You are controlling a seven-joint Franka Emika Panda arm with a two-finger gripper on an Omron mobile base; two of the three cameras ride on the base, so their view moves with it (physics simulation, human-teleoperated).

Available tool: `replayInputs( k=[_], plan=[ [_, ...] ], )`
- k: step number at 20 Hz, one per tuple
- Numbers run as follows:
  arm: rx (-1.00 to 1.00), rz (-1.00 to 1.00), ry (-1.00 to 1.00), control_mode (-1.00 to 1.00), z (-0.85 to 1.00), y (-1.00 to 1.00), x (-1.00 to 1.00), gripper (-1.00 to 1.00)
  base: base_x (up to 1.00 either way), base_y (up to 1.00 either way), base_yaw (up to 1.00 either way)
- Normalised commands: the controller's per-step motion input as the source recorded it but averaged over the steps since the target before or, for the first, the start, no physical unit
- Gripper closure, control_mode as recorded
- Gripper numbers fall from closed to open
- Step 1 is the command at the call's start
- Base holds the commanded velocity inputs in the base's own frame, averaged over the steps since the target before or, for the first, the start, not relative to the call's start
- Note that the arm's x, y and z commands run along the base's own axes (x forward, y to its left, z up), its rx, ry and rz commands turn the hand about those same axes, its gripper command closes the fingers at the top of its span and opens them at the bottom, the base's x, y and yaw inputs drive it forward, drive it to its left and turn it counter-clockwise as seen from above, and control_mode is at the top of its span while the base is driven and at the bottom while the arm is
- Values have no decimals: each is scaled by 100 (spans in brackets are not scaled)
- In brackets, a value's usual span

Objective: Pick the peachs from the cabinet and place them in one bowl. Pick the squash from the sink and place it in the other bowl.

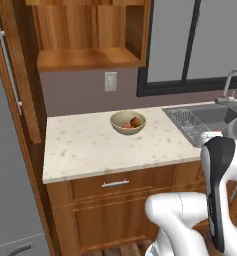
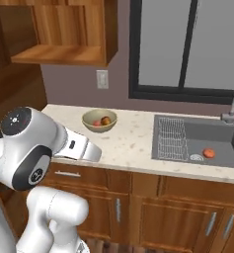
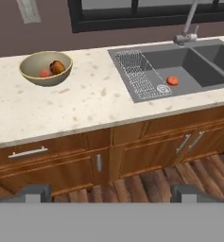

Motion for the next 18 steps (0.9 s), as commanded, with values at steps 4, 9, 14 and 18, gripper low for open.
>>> replayInputs(
  k=[4, 9, 14, 18],
  plan=[
    [0, 0, 0, 100, 0, 0, 0, -100, 62, -100, 4],
    [0, 0, 0, 100, 0, 0, 0, -100, 10, -100, 7],
    [0, 0, 0, 100, 0, 0, 0, -100, 0, -87, 12],
    [0, 0, 0, 100, 0, 0, 0, -100, 0, -54, 20]
  ],
)
